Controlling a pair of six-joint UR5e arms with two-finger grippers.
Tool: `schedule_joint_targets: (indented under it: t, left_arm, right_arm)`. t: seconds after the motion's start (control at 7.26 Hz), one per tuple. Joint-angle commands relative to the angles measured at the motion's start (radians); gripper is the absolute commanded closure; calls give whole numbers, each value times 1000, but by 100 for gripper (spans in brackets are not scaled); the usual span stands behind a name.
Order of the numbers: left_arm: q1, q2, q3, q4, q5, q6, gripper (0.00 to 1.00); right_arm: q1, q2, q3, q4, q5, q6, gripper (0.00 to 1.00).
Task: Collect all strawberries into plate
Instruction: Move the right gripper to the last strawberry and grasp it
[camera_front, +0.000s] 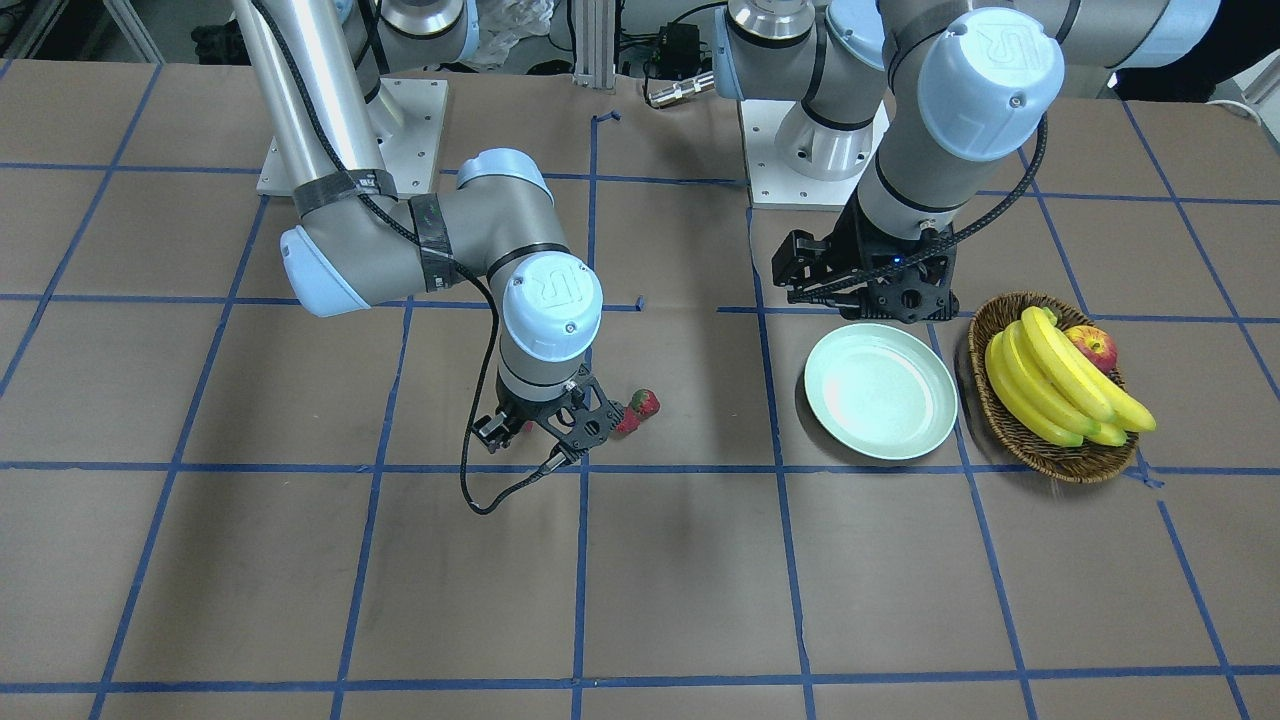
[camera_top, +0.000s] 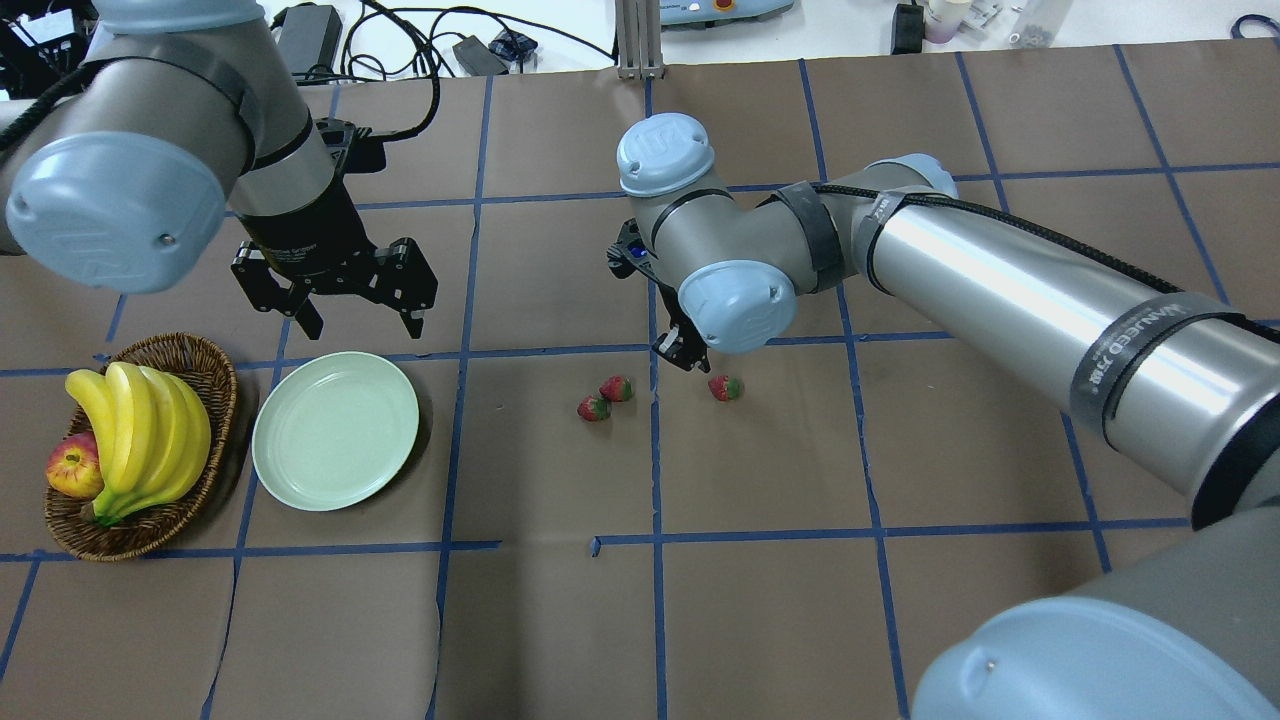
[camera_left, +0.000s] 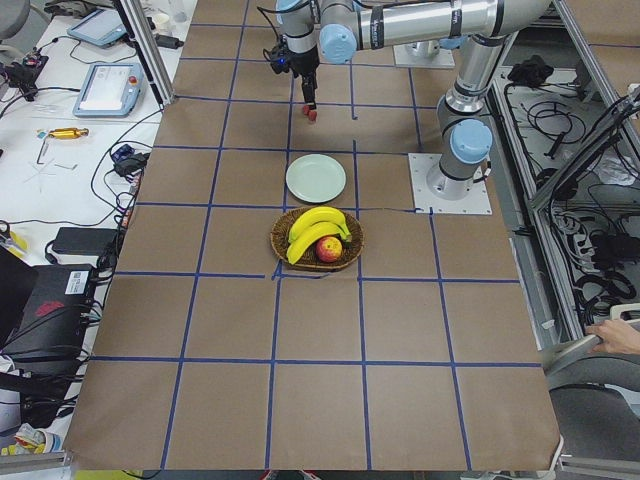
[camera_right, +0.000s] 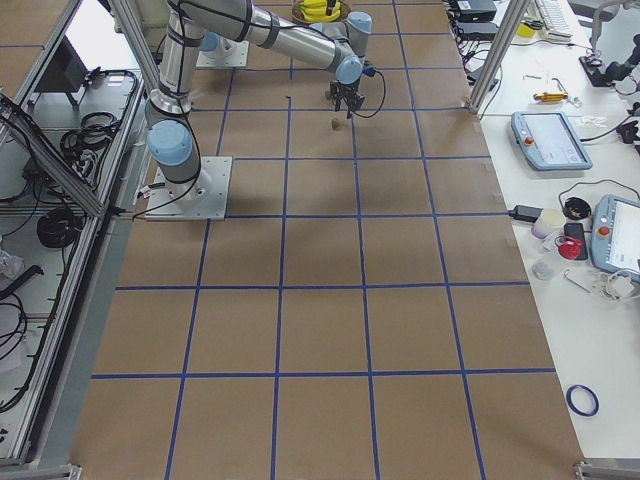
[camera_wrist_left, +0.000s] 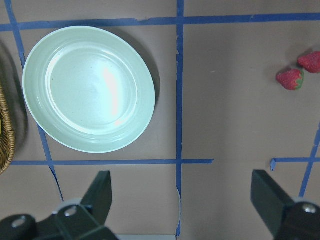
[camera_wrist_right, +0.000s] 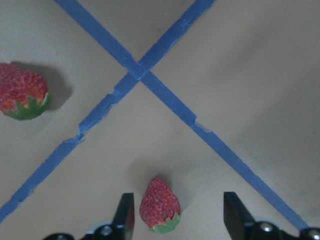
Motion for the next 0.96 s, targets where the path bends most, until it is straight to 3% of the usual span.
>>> schedule_joint_targets:
  t: [0.0,0.14,0.28,0.41,0.55,0.69,0.83]
  left_arm:
    - [-2,0,1,0,-1,-3,0]
    - [-2,0,1,0,-1,-3,0]
    - [-2,0,1,0,-1,-3,0]
    - [-2,0,1,0,-1,-3,0]
    - [-2,0,1,0,-1,-3,0]
    - [-2,0,1,0,1,-1,0]
    - [-2,0,1,0,1,1,0]
  right_arm:
    - [0,5,39,0,7,-1,0]
    - [0,7,61,0,9,-5,0]
    - [0,10,64,-1,7,-28,9]
    - [0,19,64,-3,7,-33,30]
    - [0,22,58,-3,9,-39,82]
    - [0,22,53,-3,3,-36,100]
    - [0,21,47,-3,9,-19,100]
